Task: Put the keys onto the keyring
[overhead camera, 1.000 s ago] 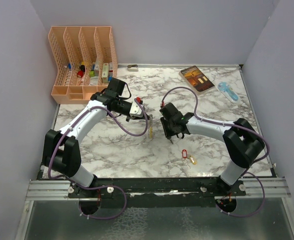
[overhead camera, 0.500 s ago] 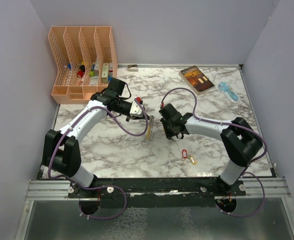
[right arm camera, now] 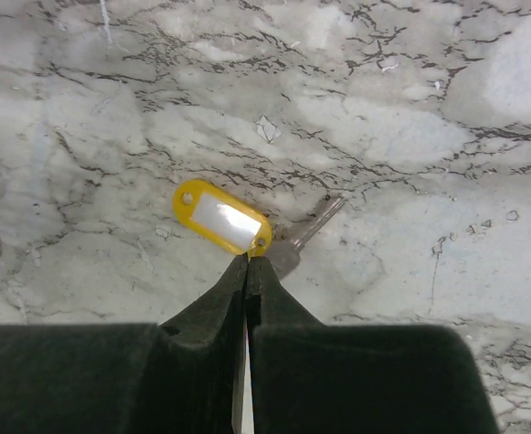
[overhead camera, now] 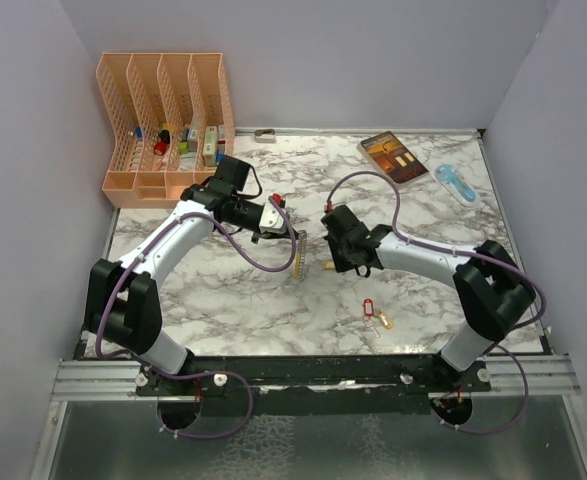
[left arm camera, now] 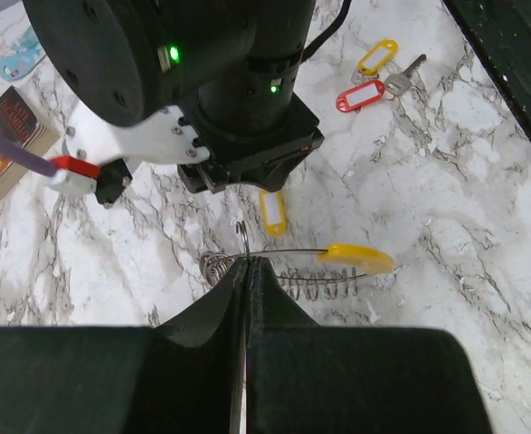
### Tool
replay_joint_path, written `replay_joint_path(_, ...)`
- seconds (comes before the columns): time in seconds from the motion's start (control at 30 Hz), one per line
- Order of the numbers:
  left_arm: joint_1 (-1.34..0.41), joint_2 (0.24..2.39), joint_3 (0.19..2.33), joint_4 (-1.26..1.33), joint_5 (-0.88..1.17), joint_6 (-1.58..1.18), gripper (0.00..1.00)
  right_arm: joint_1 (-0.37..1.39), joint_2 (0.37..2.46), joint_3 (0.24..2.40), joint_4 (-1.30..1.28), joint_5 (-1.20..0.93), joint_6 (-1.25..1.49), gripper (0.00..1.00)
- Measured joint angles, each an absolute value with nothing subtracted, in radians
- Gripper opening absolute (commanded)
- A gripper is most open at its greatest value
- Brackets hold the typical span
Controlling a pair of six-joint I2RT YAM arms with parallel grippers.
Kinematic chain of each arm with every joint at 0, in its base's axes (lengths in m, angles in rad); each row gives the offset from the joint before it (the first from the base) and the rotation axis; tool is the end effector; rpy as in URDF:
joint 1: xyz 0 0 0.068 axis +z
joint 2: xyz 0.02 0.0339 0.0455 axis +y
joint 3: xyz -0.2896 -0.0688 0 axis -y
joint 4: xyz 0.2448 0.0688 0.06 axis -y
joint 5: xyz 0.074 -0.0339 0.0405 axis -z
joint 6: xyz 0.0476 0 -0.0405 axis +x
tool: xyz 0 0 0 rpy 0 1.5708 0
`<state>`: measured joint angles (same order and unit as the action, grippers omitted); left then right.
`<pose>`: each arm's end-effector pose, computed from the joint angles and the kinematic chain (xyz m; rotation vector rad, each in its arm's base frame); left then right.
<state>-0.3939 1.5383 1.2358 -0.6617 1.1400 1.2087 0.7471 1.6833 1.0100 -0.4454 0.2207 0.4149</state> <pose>0.2749 -0.1611 0.3102 1.7158 1.1035 -0.9291 0.2521 0.2193 0.1872 -0.3707 2.6187 0.0889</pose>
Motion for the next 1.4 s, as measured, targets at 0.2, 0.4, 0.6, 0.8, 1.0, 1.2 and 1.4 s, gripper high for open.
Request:
replay_joint_path(0.2,-0.394,1.538,1.236,-0.672,1.137,1.227,0.00,0.747,1.571,1.007,-0.468,0.216,0.412,0.01)
replay_joint_path(0.4,-0.394,1.541,1.280,-0.779,1.135,1.349,0.00,0.725,1.464,1.008,-0.495,0.154,0.407,0.01)
replay_joint_path(0.6,-0.394,1.558,1.335,-0.940,1.136,1.558,0.00,0.644,1.368,1.005,-0.489,0.023,0.423,0.01)
replay_joint_path(0.8,-0.394,1.579,1.383,-1.131,1.186,1.818,0.00,0.574,1.323,0.988,-0.400,-0.210,0.475,0.01)
replay_joint_path(1.0,-0.394,1.584,1.385,-1.266,1.242,2.000,0.00,0.574,1.344,1.008,-0.337,-0.440,0.529,0.01)
replay_joint_path(1.2,-0.394,1.588,1.385,-1.314,1.256,2.052,0.00,0.574,1.353,1.013,-0.263,-0.602,0.577,0.01)
replay_joint_path(1.4,-0.394,1.589,1.377,-1.318,1.257,2.061,0.00,0.574,1.354,1.013,-0.215,-0.695,0.609,0.01)
